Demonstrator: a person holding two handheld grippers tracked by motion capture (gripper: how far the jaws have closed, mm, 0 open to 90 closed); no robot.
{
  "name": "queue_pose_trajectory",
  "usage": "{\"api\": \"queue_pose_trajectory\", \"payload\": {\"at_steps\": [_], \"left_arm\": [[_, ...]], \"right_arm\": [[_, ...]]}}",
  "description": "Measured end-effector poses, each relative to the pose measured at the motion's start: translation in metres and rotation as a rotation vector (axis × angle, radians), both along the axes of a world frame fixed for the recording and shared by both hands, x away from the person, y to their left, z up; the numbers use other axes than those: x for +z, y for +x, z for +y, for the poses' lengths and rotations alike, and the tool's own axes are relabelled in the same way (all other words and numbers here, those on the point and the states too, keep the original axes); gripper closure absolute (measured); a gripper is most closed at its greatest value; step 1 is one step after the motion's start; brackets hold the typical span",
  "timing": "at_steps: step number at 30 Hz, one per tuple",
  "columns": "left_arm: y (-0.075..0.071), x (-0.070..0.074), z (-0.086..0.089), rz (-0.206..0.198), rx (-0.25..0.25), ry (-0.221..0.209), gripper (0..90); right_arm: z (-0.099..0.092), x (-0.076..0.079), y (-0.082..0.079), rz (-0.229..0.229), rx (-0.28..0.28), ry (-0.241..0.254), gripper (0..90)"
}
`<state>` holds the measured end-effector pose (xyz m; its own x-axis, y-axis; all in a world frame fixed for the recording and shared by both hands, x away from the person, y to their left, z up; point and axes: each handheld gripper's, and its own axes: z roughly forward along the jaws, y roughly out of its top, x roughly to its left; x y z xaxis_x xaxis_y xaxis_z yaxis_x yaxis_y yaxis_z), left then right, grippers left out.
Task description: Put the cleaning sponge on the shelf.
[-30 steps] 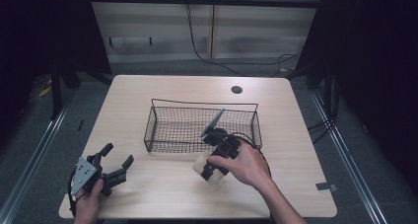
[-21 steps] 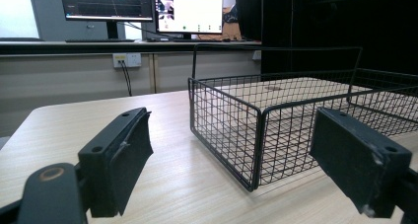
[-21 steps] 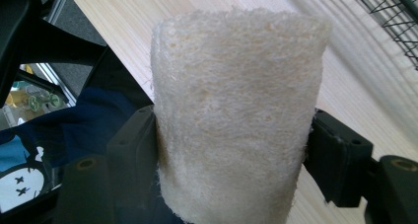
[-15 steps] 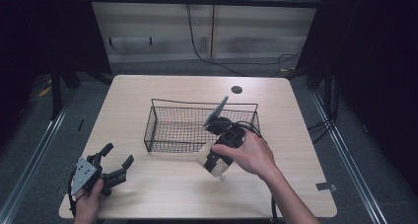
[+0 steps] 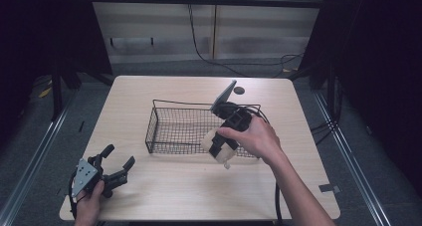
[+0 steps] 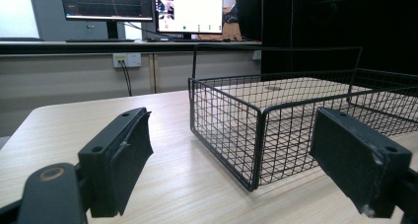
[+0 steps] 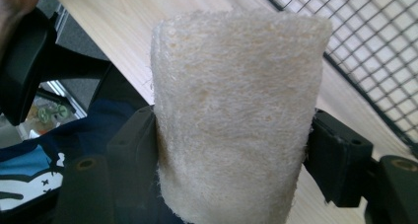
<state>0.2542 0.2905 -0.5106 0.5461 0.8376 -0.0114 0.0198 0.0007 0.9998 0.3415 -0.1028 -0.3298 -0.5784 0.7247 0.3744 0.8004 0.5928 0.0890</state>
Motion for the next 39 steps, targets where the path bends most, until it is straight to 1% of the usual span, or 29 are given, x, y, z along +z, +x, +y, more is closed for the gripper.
{"api": "queue_pose_trajectory", "payload": {"at_steps": [2, 4, 6, 7, 9, 10, 12, 17, 19, 20, 22, 23, 25, 27, 31, 34, 35, 37, 38, 39], "left_arm": [[0.0, 0.0, 0.0, 0.0, 0.0, 0.001, 15.5], [0.0, 0.0, 0.0, 0.0, 0.0, 0.0, 15.5], [0.0, 0.0, 0.0, 0.0, 0.0, 0.001, 15.5], [0.0, 0.0, 0.0, 0.0, 0.0, 0.001, 15.5], [0.0, 0.0, 0.0, 0.001, -0.001, 0.001, 15.5], [0.0, 0.0, 0.0, 0.001, -0.001, 0.0, 15.5], [0.0, 0.0, 0.0, 0.0, 0.0, -0.004, 15.5], [0.0, 0.0, 0.0, 0.0, 0.0, 0.0, 15.5], [0.0, 0.0, 0.0, 0.0, 0.0, -0.004, 15.5], [0.0, 0.0, 0.0, 0.001, -0.001, 0.001, 15.5], [0.0, 0.0, 0.0, -0.001, 0.0, -0.005, 15.5], [0.0, 0.0, 0.0, -0.001, 0.0, -0.005, 15.5], [0.0, 0.0, 0.0, 0.0, 0.0, -0.005, 15.5], [0.0, 0.0, 0.0, 0.0, -0.001, -0.004, 15.5], [0.0, 0.0, 0.0, -0.001, 0.0, -0.004, 15.5], [0.0, 0.0, 0.0, -0.001, 0.0, -0.004, 15.5], [0.0, 0.0, 0.0, 0.0, -0.001, -0.004, 15.5], [0.0, 0.0, 0.0, 0.0, -0.001, -0.004, 15.5], [0.0, 0.0, 0.0, 0.0, -0.001, -0.004, 15.5], [0.0, 0.0, 0.0, 0.0, -0.001, -0.004, 15.5]], "right_arm": [[-0.002, 0.005, 0.004, 0.0, -0.014, 0.0, 28.2], [-0.004, 0.009, 0.008, -0.013, -0.029, 0.0, 28.2], [-0.005, 0.011, 0.01, -0.013, -0.04, -0.001, 28.2], [-0.007, 0.014, 0.013, -0.017, -0.064, -0.006, 28.2], [-0.008, 0.015, 0.015, -0.018, -0.074, -0.006, 28.2], [-0.012, 0.018, 0.019, -0.022, -0.093, -0.01, 28.2], [-0.016, 0.02, 0.023, -0.027, -0.114, -0.013, 28.2], [-0.024, 0.024, 0.032, -0.033, -0.157, -0.016, 28.2], [-0.026, 0.024, 0.033, -0.037, -0.16, -0.021, 28.2], [-0.028, 0.025, 0.035, -0.04, -0.172, -0.017, 28.2], [-0.032, 0.026, 0.037, -0.044, -0.185, -0.022, 28.2], [-0.036, 0.028, 0.04, -0.049, -0.205, -0.012, 28.2], [-0.037, 0.028, 0.04, -0.05, -0.211, -0.015, 28.2], [-0.041, 0.027, 0.043, -0.048, -0.232, -0.025, 28.2], [-0.05, 0.024, 0.049, -0.064, -0.295, -0.034, 28.2], [-0.052, 0.021, 0.052, -0.059, -0.308, -0.044, 28.2], [-0.054, 0.019, 0.055, -0.058, -0.324, -0.058, 28.2], [-0.056, 0.017, 0.057, -0.062, -0.341, -0.07, 28.2], [-0.056, 0.017, 0.057, -0.062, -0.341, -0.07, 28.2], [-0.057, 0.016, 0.058, -0.057, -0.345, -0.082, 28.2]]}}
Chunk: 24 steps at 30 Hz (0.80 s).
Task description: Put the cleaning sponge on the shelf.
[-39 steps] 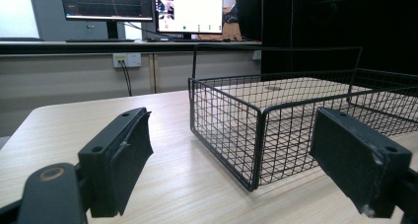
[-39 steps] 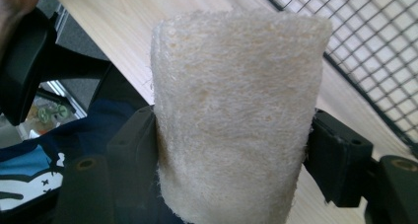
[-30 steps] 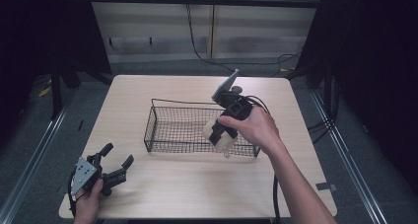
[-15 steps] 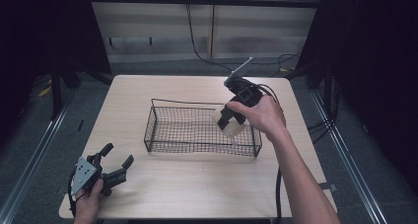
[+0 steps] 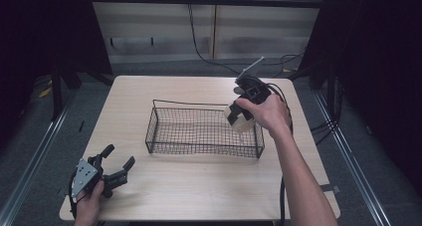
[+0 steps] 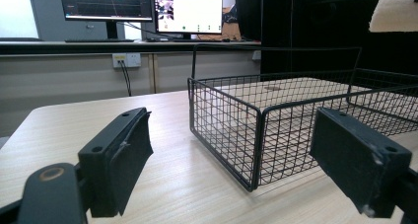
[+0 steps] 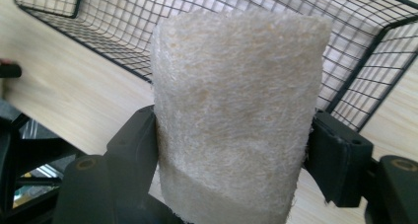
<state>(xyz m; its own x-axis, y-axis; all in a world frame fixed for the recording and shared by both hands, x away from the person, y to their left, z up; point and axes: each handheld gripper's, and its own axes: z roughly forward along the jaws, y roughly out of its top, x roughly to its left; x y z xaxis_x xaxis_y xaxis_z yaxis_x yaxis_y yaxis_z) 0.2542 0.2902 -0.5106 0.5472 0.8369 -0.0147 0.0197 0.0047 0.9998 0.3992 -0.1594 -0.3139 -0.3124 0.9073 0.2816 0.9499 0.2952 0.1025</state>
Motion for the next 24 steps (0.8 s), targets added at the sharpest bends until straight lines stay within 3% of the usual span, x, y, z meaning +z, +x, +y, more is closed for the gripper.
{"api": "queue_pose_trajectory", "payload": {"at_steps": [12, 16, 24], "left_arm": [[0.0, 0.0, 0.0, 0.0, 0.0, 0.0, 15.5], [0.0, 0.0, 0.0, 0.0, 0.0, 0.0, 15.5], [0.0, 0.0, 0.0, 0.0, -0.002, 0.005, 15.5]], "right_arm": [[-0.012, -0.018, 0.007, -0.003, -0.083, -0.05, 28.2], [-0.014, -0.025, 0.008, -0.019, -0.103, -0.055, 28.1], [-0.019, -0.042, 0.008, 0.002, -0.133, -0.054, 28.1]]}}
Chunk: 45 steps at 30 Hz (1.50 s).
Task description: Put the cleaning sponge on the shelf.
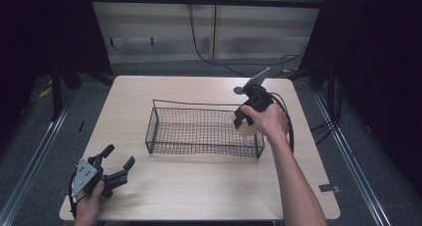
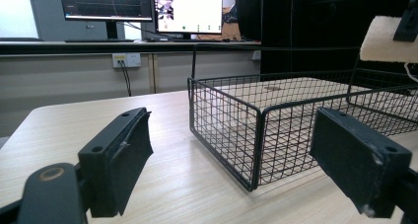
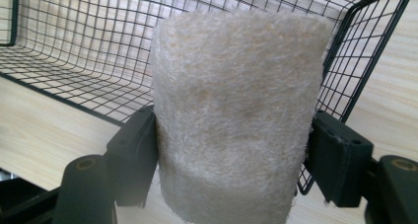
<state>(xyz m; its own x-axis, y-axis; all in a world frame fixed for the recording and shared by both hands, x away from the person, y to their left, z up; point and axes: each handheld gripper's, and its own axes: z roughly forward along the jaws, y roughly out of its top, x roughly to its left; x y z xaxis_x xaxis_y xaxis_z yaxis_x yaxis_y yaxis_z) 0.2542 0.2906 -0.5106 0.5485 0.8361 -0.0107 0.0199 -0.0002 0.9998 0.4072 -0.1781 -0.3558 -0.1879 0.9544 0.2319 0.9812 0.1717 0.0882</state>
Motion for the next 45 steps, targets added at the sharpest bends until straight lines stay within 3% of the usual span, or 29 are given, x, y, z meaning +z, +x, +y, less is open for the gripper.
{"api": "queue_pose_trajectory", "payload": {"at_steps": [9, 45], "left_arm": [[0.0, 0.0, 0.0, 0.0, 0.0, -0.006, 15.5], [0.0, 0.0, -0.001, 0.0, -0.001, -0.007, 15.5]], "right_arm": [[-0.004, -0.021, -0.004, 0.015, -0.025, 0.01, 28.1], [-0.006, -0.06, -0.01, 0.042, -0.075, 0.019, 28.0]]}}
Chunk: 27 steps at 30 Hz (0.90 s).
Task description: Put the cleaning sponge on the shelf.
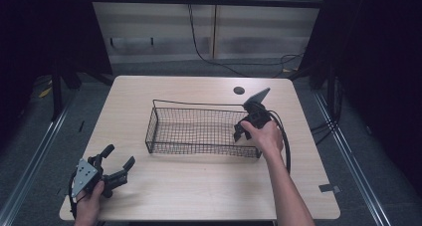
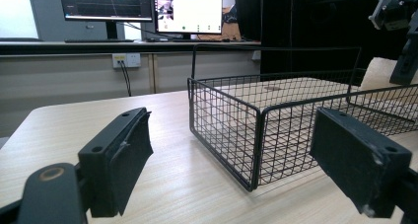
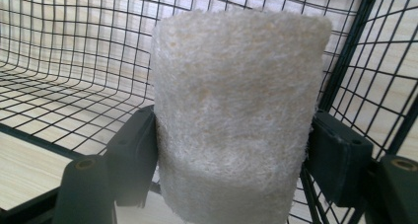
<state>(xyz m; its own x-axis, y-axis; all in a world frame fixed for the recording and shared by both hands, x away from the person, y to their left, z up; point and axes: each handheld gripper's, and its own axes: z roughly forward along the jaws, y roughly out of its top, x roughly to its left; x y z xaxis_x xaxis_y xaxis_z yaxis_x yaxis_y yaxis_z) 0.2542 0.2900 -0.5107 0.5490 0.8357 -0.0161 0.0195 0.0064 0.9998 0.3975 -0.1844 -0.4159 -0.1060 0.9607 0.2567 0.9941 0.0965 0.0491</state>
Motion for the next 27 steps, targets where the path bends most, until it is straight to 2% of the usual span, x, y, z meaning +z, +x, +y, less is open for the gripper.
{"api": "queue_pose_trajectory", "payload": {"at_steps": [8, 12, 13, 27], "left_arm": [[0.0, 0.0, 0.0, 0.0, 0.0, 0.0, 15.5], [0.0, 0.0, 0.0, 0.0, 0.0, 0.0, 15.5], [0.0, 0.0, 0.0, 0.0, 0.0, 0.0, 15.5], [0.0, 0.0, 0.0, 0.0, 0.0, 0.0, 15.5]], "right_arm": [[0.0, -0.008, -0.001, 0.004, -0.013, -0.002, 28.0], [0.0, -0.01, -0.001, -0.004, -0.011, -0.021, 28.0], [0.0, -0.011, 0.0, 0.008, -0.012, -0.03, 28.0], [0.006, -0.021, 0.004, 0.021, -0.021, -0.064, 27.7]]}}
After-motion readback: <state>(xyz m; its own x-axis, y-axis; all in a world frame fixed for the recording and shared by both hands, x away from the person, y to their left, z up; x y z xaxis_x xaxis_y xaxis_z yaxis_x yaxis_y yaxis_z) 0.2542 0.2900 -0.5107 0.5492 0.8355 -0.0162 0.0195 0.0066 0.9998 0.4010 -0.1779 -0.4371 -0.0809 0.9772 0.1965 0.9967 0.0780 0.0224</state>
